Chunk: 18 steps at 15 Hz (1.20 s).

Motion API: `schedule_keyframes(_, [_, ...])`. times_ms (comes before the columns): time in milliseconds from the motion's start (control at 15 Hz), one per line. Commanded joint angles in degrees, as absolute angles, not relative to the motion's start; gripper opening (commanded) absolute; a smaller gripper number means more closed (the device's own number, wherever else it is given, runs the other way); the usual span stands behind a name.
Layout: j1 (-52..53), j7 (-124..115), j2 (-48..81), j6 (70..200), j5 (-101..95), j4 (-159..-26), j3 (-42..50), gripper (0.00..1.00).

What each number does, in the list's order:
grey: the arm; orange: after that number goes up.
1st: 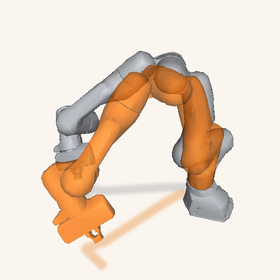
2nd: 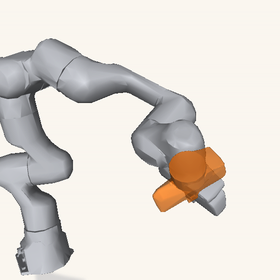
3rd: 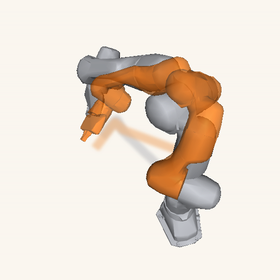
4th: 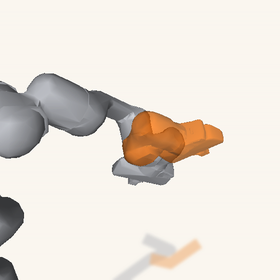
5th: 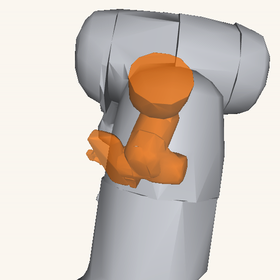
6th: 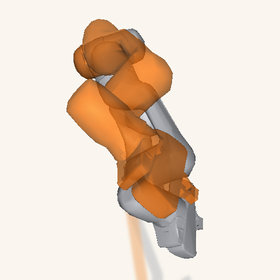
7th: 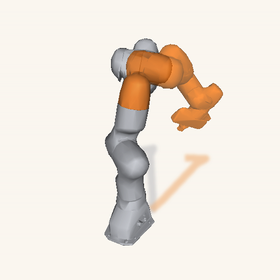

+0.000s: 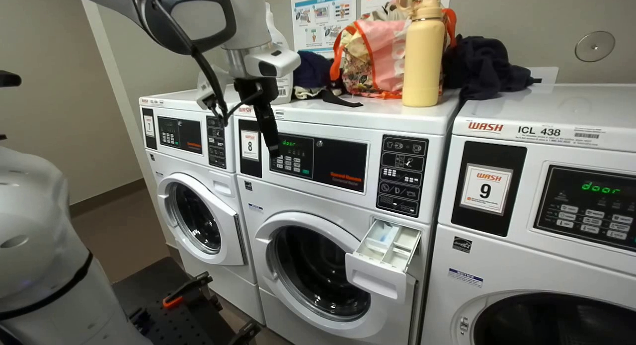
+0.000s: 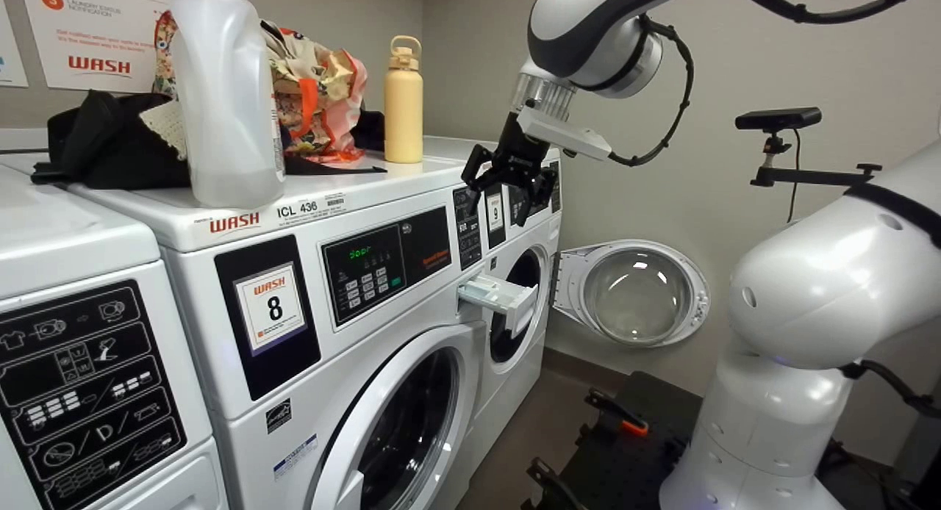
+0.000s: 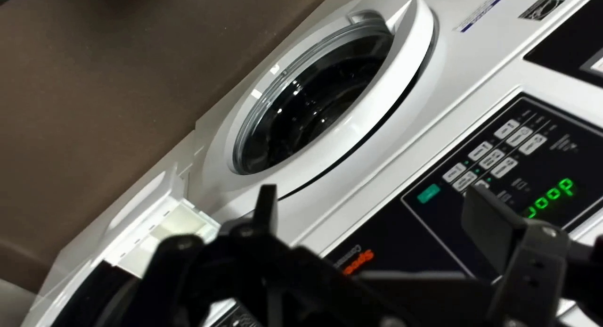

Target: Close the detergent tray on the second washing machine

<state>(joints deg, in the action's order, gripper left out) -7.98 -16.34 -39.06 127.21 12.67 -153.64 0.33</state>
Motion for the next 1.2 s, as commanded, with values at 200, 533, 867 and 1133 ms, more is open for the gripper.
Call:
schedule_keyframes(200, [-14.4, -27.1, -38.0, 133.3, 10.3, -157.5, -0.7, 1.0])
schedule_keyframes(533, [-18.2, -32.4, -35.9, 137.8, 10.0, -159.3, -0.7, 1.0])
schedule_keyframes(867, [-21.5, -36.5, -31.3, 143.0, 8.7, -158.9, -0.3, 1.0])
schedule_keyframes(1133, [-22.9, -38.1, -26.8, 146.7, 7.9, -158.9, 0.8, 1.0])
